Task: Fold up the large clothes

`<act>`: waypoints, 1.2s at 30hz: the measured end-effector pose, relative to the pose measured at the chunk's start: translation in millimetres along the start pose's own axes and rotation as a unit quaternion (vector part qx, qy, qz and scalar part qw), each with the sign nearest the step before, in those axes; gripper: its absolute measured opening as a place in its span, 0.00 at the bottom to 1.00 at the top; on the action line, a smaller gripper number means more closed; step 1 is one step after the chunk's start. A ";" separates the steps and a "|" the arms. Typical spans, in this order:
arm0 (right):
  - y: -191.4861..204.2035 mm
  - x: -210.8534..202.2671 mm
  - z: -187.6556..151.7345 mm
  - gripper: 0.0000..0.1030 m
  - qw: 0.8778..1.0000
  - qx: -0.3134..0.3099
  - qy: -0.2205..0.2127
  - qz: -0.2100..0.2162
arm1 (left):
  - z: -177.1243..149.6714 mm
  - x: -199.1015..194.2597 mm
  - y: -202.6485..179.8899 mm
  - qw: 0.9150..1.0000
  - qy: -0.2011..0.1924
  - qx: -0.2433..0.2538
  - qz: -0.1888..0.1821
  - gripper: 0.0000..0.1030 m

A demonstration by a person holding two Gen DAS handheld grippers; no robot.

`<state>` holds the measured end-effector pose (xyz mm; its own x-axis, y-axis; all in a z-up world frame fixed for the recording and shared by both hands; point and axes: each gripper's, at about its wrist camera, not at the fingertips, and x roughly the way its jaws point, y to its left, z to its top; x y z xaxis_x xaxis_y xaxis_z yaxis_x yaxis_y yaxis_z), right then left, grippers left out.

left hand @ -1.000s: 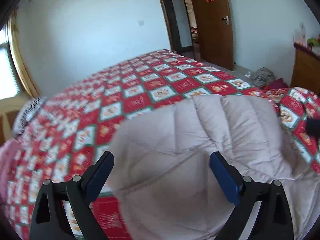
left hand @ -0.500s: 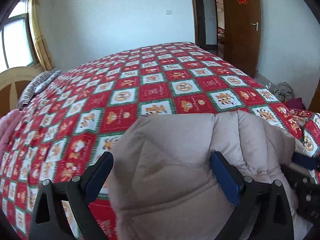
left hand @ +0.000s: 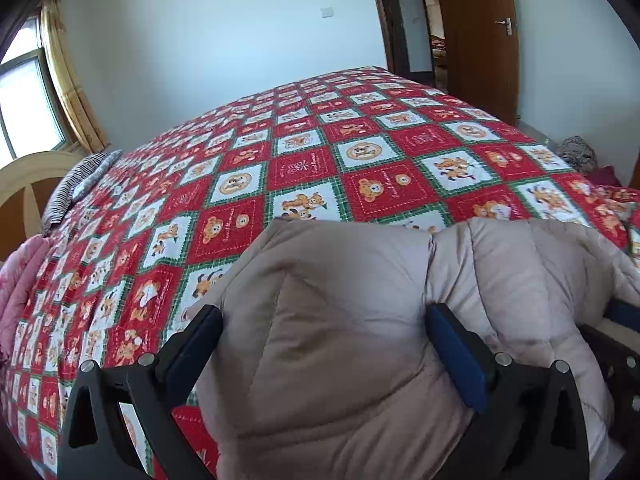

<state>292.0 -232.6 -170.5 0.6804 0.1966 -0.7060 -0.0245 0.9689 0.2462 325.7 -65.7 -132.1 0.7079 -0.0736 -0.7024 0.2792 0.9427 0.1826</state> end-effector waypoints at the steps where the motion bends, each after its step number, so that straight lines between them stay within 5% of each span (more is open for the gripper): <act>1: -1.8 -7.2 0.8 0.54 1.000 -0.012 0.009 -0.001 | -0.7 -7.1 7.8 1.000 0.013 -0.003 -0.021 0.99; 3: -11.0 -32.9 1.1 0.67 1.000 0.001 0.001 0.008 | -4.9 -27.4 30.2 0.998 0.021 -0.024 -0.060 0.99; 5: -30.3 -72.4 -3.7 0.94 0.997 0.028 -0.052 0.040 | -16.8 -53.7 64.0 0.994 0.001 -0.069 -0.082 0.99; 6: -39.1 -85.4 -5.5 1.00 0.996 0.036 -0.067 0.050 | -25.0 -63.4 81.9 0.991 -0.009 -0.098 -0.095 0.99; 8: -53.8 -91.7 -6.3 1.00 0.995 0.053 -0.056 0.063 | -38.2 -70.2 104.6 0.979 -0.013 -0.143 -0.146 0.99; 11: -61.4 -71.1 -9.8 1.00 0.993 0.049 0.007 0.106 | -61.5 -61.7 123.6 0.949 0.012 -0.211 -0.233 0.99; 17: -61.5 -23.0 -24.6 1.00 0.982 0.080 0.076 0.150 | -92.6 -19.4 106.7 0.892 0.075 -0.274 -0.350 0.99; 23: -54.5 -10.6 -23.9 1.00 0.972 0.041 0.105 0.207 | -96.2 -5.5 102.6 0.860 0.066 -0.274 -0.424 0.99; 25: -54.9 1.4 -23.7 1.00 0.963 0.050 0.124 0.233 | -97.2 -0.9 98.0 0.859 0.058 -0.271 -0.431 0.99; 28: -55.7 15.1 -22.0 1.00 0.957 0.064 0.119 0.255 | -88.9 1.4 80.9 0.879 0.051 -0.235 -0.411 0.99; 30: -49.3 16.5 -21.8 1.00 0.960 0.056 0.116 0.250 | -85.1 4.1 75.4 0.884 0.042 -0.216 -0.414 0.99; 34: -32.2 9.9 -34.1 1.00 0.949 0.042 0.144 0.278 | -85.5 -1.1 72.8 0.878 0.030 -0.197 -0.435 0.99; 36: -23.7 -0.6 -44.9 1.00 0.942 0.042 0.154 0.296 | -91.1 -14.7 73.2 0.868 0.027 -0.192 -0.457 0.99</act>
<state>259.2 -249.0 -205.7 0.3214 0.7456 -0.5838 -0.2656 0.6627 0.7002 276.7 34.0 -171.1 0.2709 -0.8418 -0.4668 0.4632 0.5391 -0.7034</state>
